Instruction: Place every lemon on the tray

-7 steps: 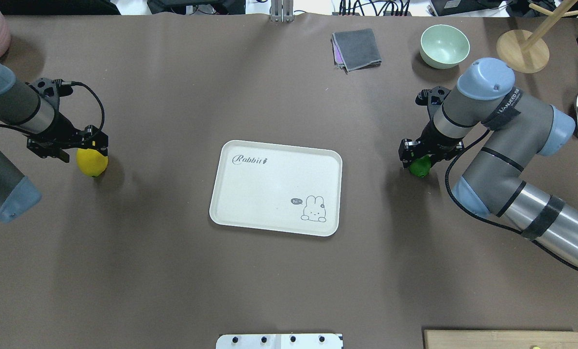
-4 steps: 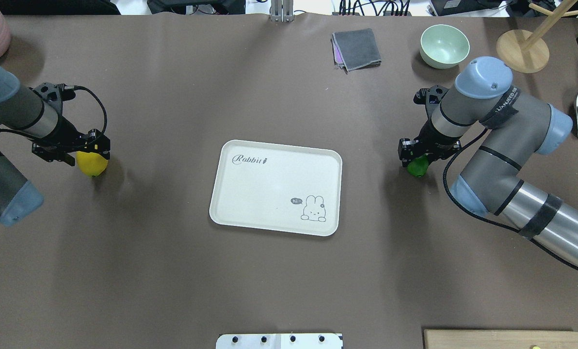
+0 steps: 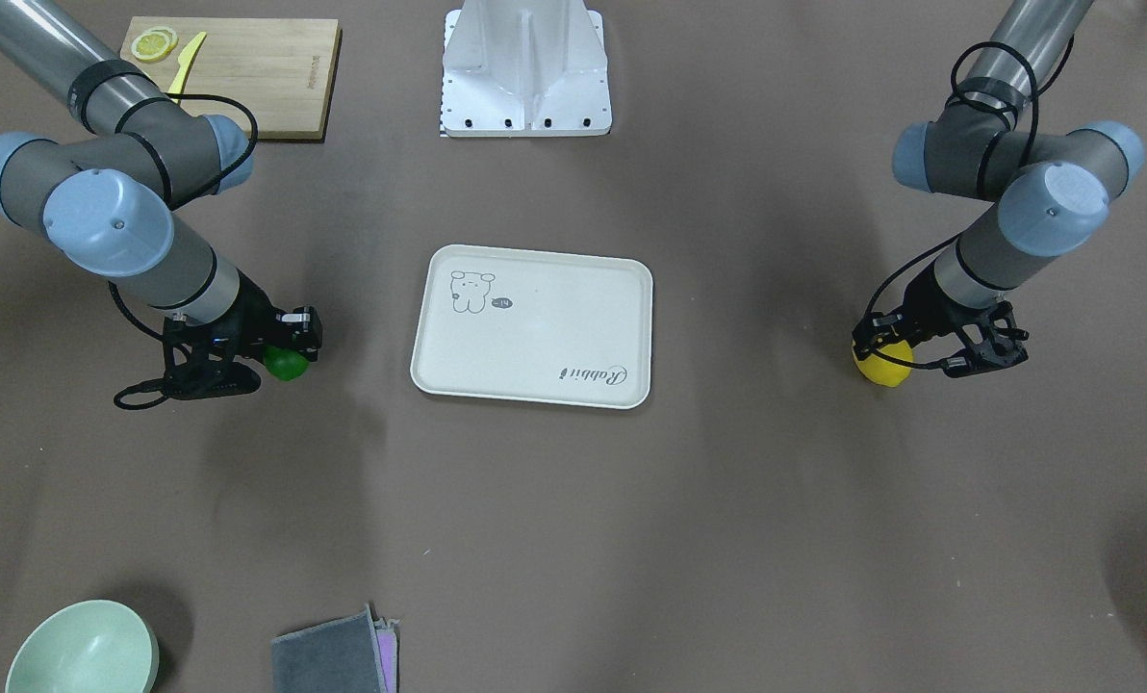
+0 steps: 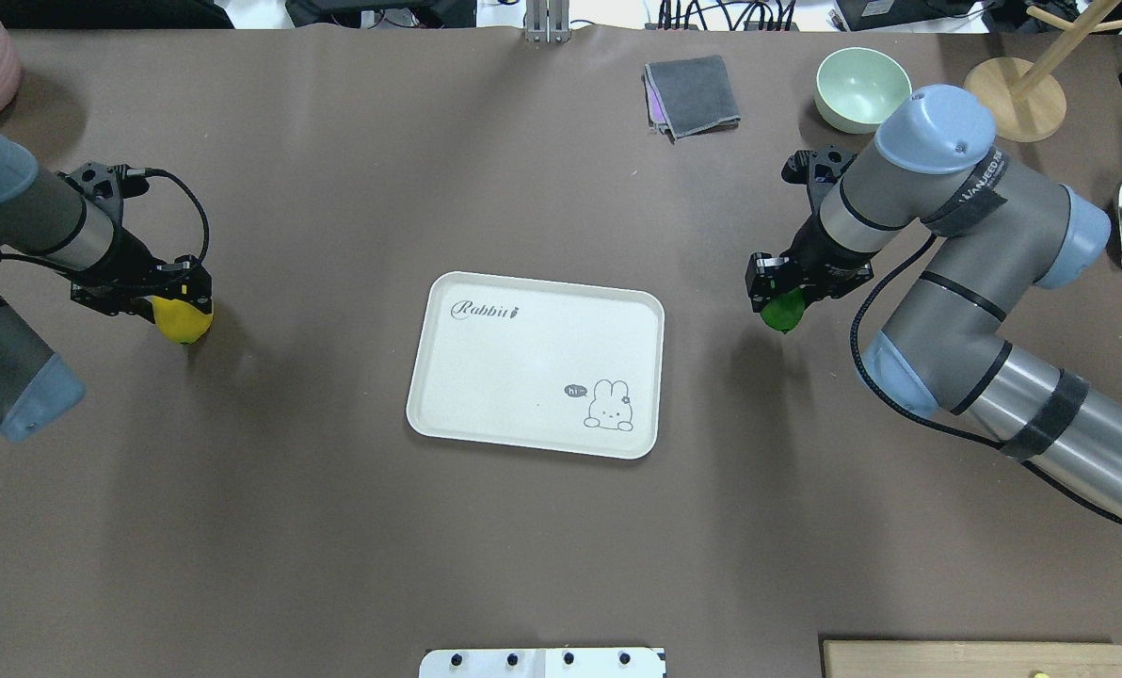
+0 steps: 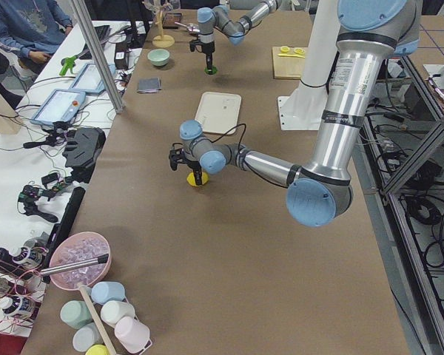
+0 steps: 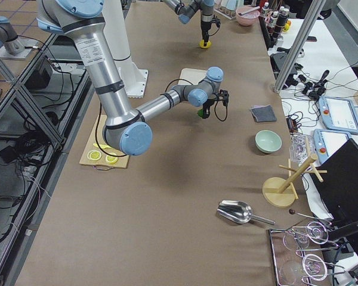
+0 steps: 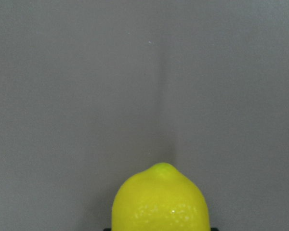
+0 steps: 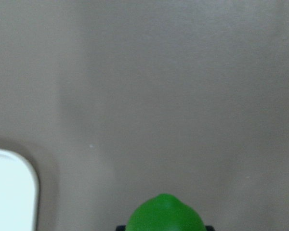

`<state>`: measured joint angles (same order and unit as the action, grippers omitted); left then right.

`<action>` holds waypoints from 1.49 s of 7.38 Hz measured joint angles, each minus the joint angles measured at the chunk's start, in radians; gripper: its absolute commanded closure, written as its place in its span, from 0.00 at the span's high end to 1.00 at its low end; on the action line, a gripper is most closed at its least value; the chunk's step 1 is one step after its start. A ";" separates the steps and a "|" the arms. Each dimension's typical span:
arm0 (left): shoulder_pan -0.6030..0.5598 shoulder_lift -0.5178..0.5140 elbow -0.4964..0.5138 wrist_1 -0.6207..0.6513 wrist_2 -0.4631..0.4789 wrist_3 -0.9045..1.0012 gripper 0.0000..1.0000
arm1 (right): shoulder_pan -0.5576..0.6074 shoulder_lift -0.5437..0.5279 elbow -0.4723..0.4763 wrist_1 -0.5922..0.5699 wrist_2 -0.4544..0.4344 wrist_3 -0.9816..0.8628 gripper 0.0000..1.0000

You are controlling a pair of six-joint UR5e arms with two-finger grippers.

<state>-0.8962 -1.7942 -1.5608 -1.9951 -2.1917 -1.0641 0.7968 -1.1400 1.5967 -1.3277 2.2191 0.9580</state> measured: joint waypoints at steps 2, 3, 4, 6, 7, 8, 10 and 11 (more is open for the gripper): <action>-0.009 0.000 -0.027 0.020 -0.025 0.003 0.00 | -0.058 0.076 -0.003 0.000 0.005 0.040 0.37; -0.021 -0.002 -0.041 0.037 -0.050 0.004 0.00 | -0.082 0.116 -0.018 0.002 0.003 0.044 0.38; -0.034 -0.003 -0.063 0.070 -0.067 0.014 0.00 | -0.102 0.154 -0.042 0.015 0.001 0.044 0.38; -0.062 -0.019 -0.137 0.226 -0.084 0.097 0.00 | -0.143 0.193 -0.108 0.102 -0.023 0.043 0.50; -0.075 -0.035 -0.176 0.310 -0.087 0.136 0.00 | -0.157 0.207 -0.135 0.139 -0.035 0.043 0.99; -0.083 -0.058 -0.204 0.381 -0.088 0.156 0.00 | -0.163 0.214 -0.148 0.156 -0.043 0.044 1.00; -0.087 -0.149 -0.223 0.517 -0.086 0.173 0.00 | -0.147 0.211 -0.150 0.164 -0.052 0.045 1.00; -0.087 -0.204 -0.219 0.567 -0.084 0.173 0.00 | -0.126 0.208 -0.140 0.161 -0.051 0.046 1.00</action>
<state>-0.9829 -1.9979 -1.7796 -1.4284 -2.2760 -0.8913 0.6704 -0.9319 1.4570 -1.1663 2.1679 1.0042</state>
